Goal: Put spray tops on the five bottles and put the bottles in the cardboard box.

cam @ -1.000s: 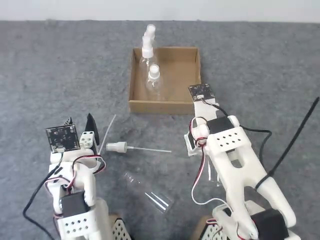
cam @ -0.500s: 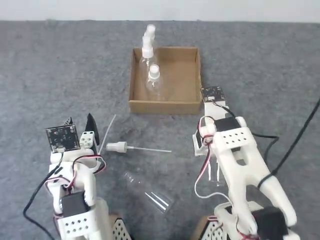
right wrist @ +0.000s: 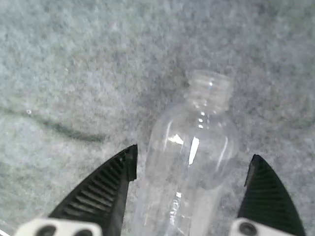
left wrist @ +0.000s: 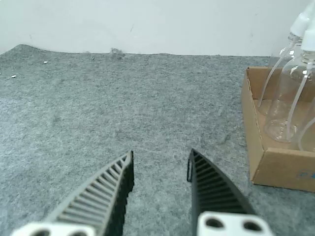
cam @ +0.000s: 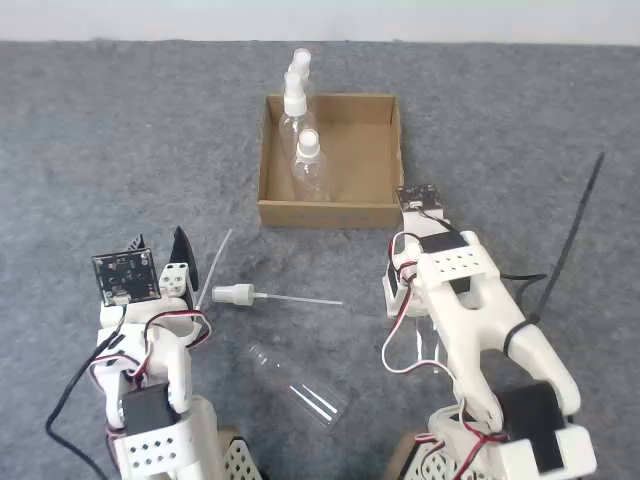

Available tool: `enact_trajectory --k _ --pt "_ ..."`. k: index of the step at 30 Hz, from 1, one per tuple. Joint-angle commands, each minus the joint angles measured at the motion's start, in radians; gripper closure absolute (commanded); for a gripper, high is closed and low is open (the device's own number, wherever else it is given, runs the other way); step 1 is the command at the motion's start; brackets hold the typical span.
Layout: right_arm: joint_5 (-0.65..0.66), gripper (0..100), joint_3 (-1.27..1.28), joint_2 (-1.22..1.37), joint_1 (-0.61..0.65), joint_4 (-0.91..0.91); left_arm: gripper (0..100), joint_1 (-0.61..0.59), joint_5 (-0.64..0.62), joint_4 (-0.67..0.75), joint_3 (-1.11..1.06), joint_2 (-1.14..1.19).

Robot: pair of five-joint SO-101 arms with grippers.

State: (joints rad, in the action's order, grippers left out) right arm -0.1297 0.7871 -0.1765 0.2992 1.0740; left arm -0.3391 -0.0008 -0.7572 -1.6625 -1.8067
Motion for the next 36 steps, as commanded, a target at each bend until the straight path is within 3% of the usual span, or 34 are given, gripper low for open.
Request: enact_trajectory --k 1,5,12,29,36 --pt "-0.015 73.0 -0.04 -0.005 -0.015 -0.036 83 -0.006 0.009 0.035 0.008 -0.017" --pt "-0.015 79.8 -0.049 -0.005 -0.015 -0.07 83 -0.006 0.009 0.035 0.008 -0.017" --pt "-0.018 73.6 -0.109 0.002 -0.015 0.007 83 -0.006 0.009 0.035 0.008 -0.017" --pt "-0.014 73.6 -0.121 0.005 -0.008 0.028 83 -0.006 0.009 0.035 0.008 -0.017" --pt "-0.014 87.8 -0.121 0.005 -0.012 0.022 83 -0.006 0.009 0.035 0.008 -0.017"
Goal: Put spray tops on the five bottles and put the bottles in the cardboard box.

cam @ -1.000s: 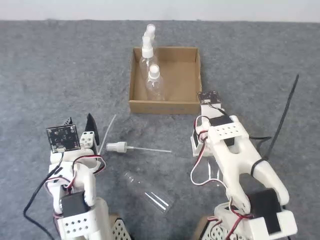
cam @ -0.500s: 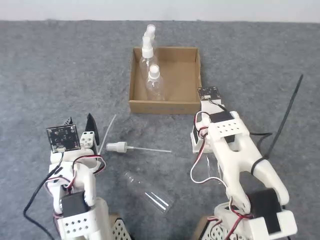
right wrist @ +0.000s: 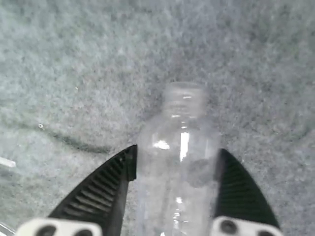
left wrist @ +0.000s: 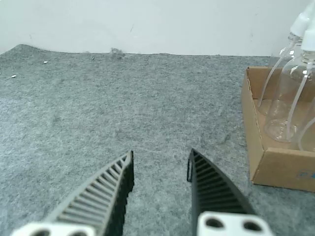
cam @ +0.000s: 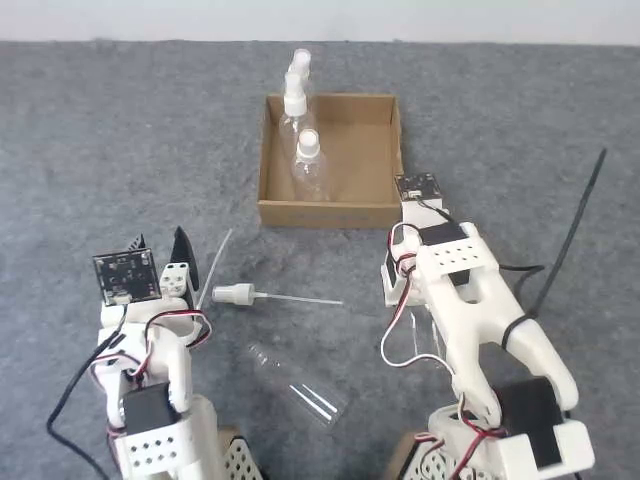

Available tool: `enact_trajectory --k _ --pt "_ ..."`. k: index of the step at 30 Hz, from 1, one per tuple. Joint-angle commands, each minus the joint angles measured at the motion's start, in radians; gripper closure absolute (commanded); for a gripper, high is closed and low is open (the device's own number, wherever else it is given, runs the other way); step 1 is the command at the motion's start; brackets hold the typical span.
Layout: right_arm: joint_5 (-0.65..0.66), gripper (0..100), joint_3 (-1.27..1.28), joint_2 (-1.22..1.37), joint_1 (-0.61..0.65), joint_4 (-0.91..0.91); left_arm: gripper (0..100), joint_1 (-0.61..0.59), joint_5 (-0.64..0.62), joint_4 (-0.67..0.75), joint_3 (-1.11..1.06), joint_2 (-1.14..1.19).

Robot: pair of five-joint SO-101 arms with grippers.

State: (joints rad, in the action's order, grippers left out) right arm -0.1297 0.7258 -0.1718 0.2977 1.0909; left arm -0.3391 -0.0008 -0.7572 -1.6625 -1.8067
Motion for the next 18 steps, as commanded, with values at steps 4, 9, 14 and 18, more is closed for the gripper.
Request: enact_trajectory --k 4,9,14,18 --pt "-0.012 91.3 -0.06 -0.001 -0.01 0.013 83 -0.006 0.009 0.035 0.008 -0.017" --pt "-0.011 94.4 -0.069 -0.036 -0.002 0.054 83 -0.006 0.009 0.035 0.008 -0.017" --pt "0.003 94.6 -0.081 -0.157 0.042 0.134 83 -0.006 0.009 0.034 0.008 -0.017" --pt "0.0 94.6 -0.075 -0.259 0.088 0.142 83 -0.006 0.009 0.035 0.008 -0.017"
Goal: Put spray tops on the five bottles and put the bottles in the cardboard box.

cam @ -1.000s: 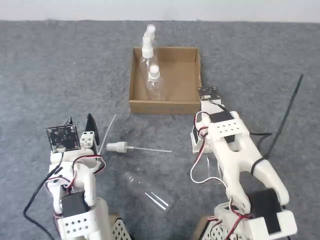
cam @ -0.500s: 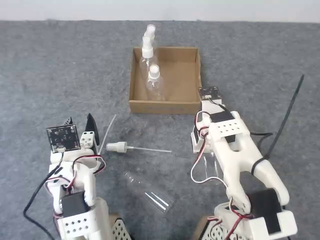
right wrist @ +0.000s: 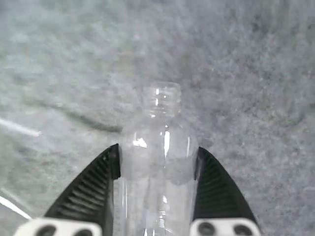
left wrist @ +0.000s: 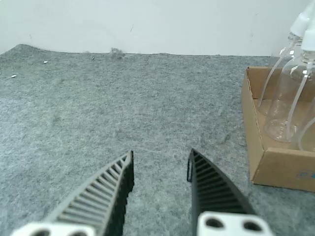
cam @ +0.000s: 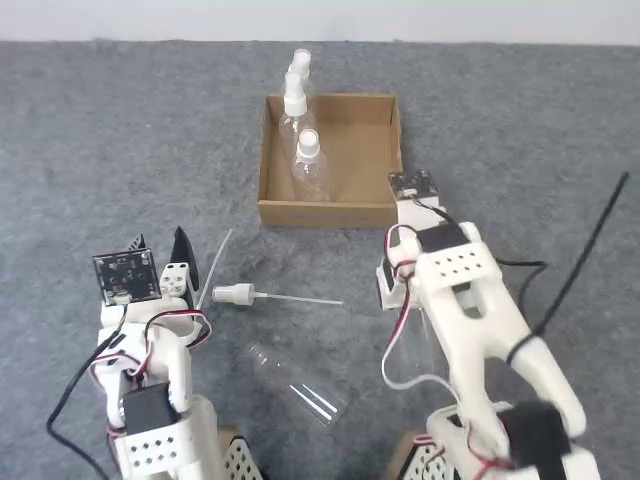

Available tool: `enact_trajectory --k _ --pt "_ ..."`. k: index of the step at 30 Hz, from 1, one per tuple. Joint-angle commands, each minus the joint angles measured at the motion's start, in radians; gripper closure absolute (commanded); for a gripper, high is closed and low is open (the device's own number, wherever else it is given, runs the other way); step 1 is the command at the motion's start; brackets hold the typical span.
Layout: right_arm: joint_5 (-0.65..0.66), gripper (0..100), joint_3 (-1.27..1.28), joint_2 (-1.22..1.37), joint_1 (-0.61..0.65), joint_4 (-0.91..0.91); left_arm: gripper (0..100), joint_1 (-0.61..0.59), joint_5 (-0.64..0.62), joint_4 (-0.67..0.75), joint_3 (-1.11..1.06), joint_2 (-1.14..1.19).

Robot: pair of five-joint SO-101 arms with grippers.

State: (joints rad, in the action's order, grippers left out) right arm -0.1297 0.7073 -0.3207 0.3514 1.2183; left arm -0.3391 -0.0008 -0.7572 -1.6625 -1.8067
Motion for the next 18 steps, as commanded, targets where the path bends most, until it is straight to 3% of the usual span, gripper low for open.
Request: enact_trajectory --k 1,10,15,18 --pt "0.0 94.7 -0.057 -0.133 0.042 0.015 83 -0.006 0.009 0.035 0.008 -0.017" --pt "-0.003 94.7 -0.043 -0.337 0.094 0.013 83 -0.005 0.008 0.035 0.008 -0.017" --pt "-0.201 94.7 0.015 -0.515 0.087 0.004 83 -0.003 0.005 0.037 0.008 -0.017" --pt "-0.222 94.7 0.063 -0.639 0.091 0.002 83 0.0 0.005 0.037 0.008 -0.017"
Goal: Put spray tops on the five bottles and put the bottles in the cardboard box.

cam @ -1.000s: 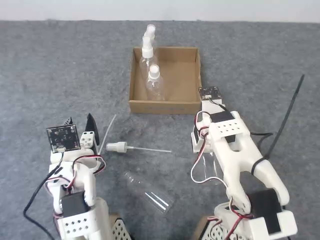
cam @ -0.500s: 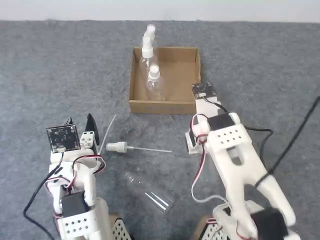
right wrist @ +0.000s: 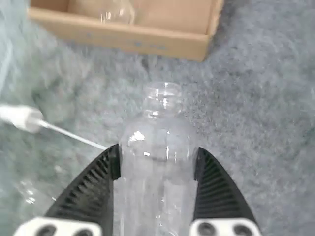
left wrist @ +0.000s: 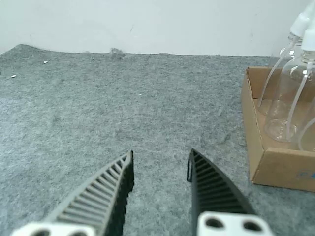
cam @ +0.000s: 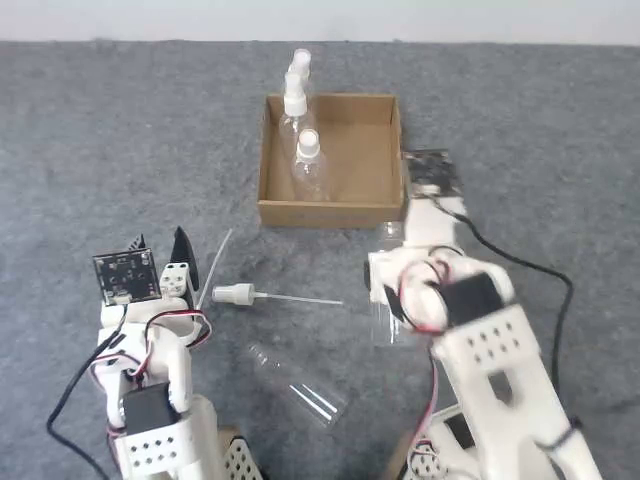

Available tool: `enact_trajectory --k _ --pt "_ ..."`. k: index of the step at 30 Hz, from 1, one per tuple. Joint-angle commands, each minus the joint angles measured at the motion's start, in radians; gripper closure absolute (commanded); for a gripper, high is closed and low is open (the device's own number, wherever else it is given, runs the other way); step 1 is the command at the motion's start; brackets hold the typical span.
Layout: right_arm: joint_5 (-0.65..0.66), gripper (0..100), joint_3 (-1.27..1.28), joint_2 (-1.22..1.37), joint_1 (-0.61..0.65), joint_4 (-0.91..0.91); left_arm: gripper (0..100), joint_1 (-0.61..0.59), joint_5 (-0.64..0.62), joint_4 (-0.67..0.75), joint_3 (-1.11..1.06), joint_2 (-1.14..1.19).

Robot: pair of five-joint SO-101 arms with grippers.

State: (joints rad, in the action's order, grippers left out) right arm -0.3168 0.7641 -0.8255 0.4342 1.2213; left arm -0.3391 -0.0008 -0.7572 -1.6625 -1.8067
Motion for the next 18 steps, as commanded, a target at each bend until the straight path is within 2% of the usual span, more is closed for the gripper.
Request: enact_trajectory --k 1,5,10,13,18 --pt "-0.037 94.7 0.021 -0.173 0.008 -0.001 83 0.0 0.005 0.037 0.008 -0.017" --pt "-0.038 94.8 0.103 -0.297 0.004 -0.05 83 0.002 0.003 0.035 0.008 -0.017" --pt "-0.038 99.5 0.261 -0.429 0.004 -0.191 83 0.002 0.002 0.034 0.008 -0.017" --pt "-0.038 99.1 0.344 -0.519 0.002 -0.263 83 0.002 0.002 0.034 0.008 -0.017" --pt "-0.038 99.1 0.443 -0.674 0.002 -0.3 83 0.002 0.002 0.032 0.012 -0.017"
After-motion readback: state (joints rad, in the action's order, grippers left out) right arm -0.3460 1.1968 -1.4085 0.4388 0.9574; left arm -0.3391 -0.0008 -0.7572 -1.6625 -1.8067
